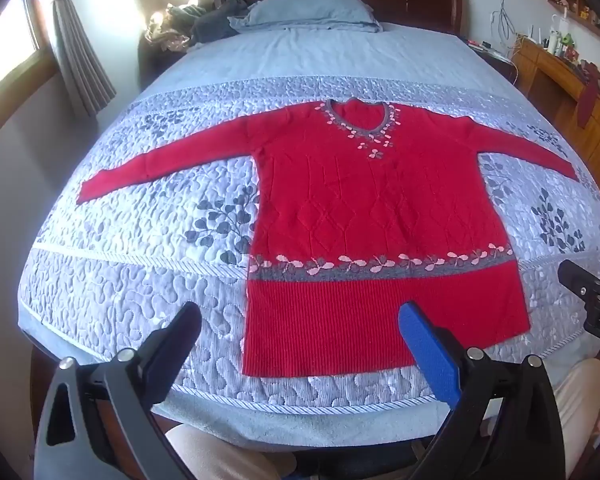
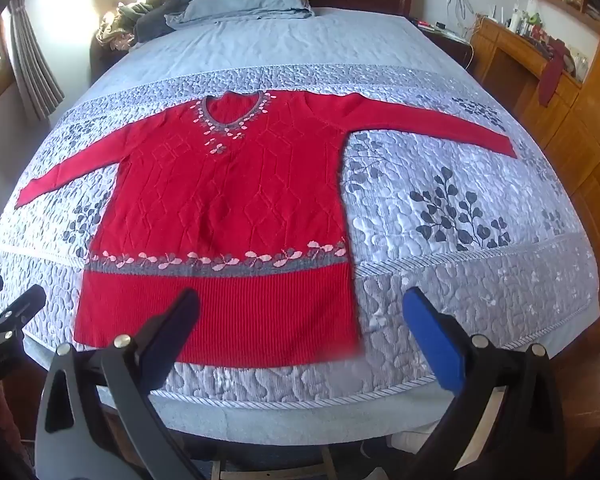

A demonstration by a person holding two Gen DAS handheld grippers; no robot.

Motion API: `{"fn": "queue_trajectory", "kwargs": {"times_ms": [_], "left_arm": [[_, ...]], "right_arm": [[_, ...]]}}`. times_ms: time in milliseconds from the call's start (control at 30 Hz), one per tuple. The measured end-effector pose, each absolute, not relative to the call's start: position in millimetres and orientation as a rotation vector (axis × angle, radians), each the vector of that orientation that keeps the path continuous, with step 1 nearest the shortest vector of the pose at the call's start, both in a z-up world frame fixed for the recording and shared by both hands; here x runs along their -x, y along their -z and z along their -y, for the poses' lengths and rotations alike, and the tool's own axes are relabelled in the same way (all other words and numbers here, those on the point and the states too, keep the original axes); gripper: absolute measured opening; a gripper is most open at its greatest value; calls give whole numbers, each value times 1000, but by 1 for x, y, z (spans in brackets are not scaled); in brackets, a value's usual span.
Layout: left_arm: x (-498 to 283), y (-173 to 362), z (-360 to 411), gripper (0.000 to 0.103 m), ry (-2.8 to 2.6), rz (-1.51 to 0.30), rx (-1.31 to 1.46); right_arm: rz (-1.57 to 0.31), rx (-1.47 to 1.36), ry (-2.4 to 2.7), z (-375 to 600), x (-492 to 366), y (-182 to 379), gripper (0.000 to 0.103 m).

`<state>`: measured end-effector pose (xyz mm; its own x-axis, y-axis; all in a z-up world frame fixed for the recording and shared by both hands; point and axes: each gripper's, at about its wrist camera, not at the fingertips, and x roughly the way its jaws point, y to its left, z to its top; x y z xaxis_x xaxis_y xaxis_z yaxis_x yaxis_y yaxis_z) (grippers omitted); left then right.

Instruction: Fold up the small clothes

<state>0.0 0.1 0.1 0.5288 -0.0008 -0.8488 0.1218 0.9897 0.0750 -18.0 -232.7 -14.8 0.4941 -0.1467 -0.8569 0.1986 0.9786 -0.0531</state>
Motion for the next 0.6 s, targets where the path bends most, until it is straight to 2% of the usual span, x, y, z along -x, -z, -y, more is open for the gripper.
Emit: {"fn": "queue_trajectory", "kwargs": {"times_ms": [600], "left_arm": [[-11, 2, -5, 99, 59, -1010, -126]], "right_arm": [[-1039, -92, 207, 245, 11, 18, 101]]}}
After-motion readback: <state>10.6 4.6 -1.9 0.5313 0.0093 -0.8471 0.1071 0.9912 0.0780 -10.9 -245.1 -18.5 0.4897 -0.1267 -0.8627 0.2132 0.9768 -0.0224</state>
